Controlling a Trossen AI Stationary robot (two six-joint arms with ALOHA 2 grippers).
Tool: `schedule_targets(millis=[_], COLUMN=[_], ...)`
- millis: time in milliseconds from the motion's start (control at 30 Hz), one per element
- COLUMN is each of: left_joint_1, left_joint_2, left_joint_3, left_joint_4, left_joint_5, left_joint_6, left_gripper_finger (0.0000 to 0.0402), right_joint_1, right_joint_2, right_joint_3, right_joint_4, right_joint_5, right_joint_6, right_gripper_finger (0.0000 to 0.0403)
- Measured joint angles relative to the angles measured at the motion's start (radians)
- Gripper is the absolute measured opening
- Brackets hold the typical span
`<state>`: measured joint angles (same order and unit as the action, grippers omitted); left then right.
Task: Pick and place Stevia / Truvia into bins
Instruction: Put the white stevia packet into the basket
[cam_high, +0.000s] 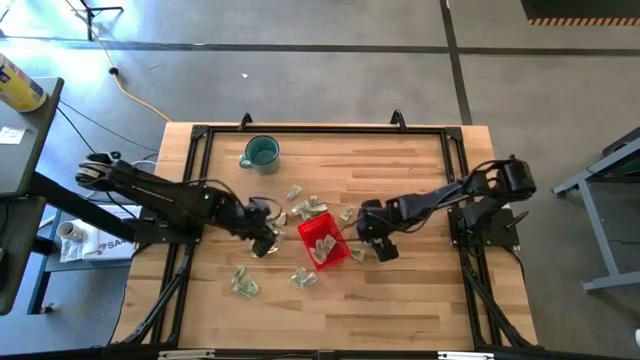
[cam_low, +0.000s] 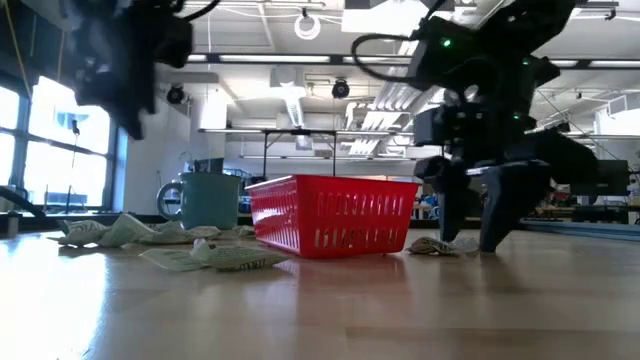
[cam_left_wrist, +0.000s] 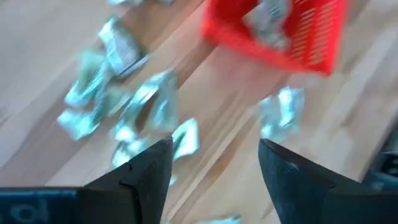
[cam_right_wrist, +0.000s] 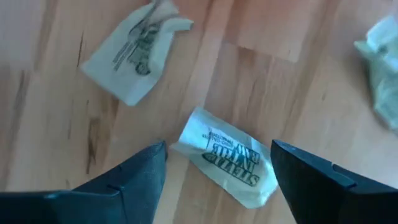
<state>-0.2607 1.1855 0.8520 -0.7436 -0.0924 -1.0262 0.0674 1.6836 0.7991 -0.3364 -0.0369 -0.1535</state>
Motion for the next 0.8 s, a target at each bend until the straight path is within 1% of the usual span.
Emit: schedule_targets(millis=[67, 167, 300, 367, 400, 433, 500, 567, 633, 700, 767, 800], left_joint_1=[-0.029, -0.049, -0.047, -0.045, -0.036, -0.024, 0.007, 0.046, 0.101, 0.157, 0.201, 0.218], left_joint_2=[-0.007, -0.007, -0.013, -0.031, -0.040, -0.050, -0.073, -0.102, -0.134, -0.154, -0.162, -0.160], left_joint_3=[-0.001, -0.001, -0.009, -0.031, -0.044, -0.062, -0.112, -0.168, -0.235, -0.297, -0.347, -0.366], left_joint_4=[-0.067, -0.145, -0.239, -0.248, -0.240, -0.232, -0.208, -0.132, -0.029, 0.121, 0.269, 0.328], left_joint_5=[-0.019, -0.030, -0.076, -0.093, -0.100, -0.100, -0.098, -0.095, -0.071, -0.034, 0.015, 0.035], left_joint_6=[-0.035, -0.064, -0.082, -0.082, -0.082, -0.082, -0.082, -0.077, -0.055, -0.023, 0.003, 0.016], left_gripper_finger=[0.0249, 0.0225, 0.0195, 0.0183, 0.0177, 0.0173, 0.0167, 0.0164, 0.0164, 0.0164, 0.0164, 0.0164], right_joint_1=[-0.033, -0.075, -0.099, -0.102, -0.096, -0.081, -0.050, -0.023, 0.000, 0.014, 0.014, 0.010], right_joint_2=[0.012, 0.027, 0.019, 0.006, -0.002, -0.009, -0.023, -0.034, -0.035, -0.028, -0.012, 0.004], right_joint_3=[0.012, 0.022, 0.022, 0.035, 0.048, 0.068, 0.139, 0.221, 0.302, 0.369, 0.421, 0.437], right_joint_4=[-0.006, -0.033, -0.051, -0.074, -0.098, -0.134, -0.183, -0.228, -0.282, -0.268, -0.249, -0.251], right_joint_5=[-0.045, -0.083, -0.089, -0.117, -0.133, -0.134, -0.125, -0.094, -0.069, -0.091, -0.123, -0.136], right_joint_6=[0.054, 0.124, 0.241, 0.298, 0.314, 0.326, 0.352, 0.359, 0.359, 0.358, 0.374, 0.388], right_gripper_finger=[0.0248, 0.0194, 0.0097, 0.0043, 0.0022, 0.0012, 0.0018, 0.0024, 0.0016, 0.0007, 0.0010, 0.0019])
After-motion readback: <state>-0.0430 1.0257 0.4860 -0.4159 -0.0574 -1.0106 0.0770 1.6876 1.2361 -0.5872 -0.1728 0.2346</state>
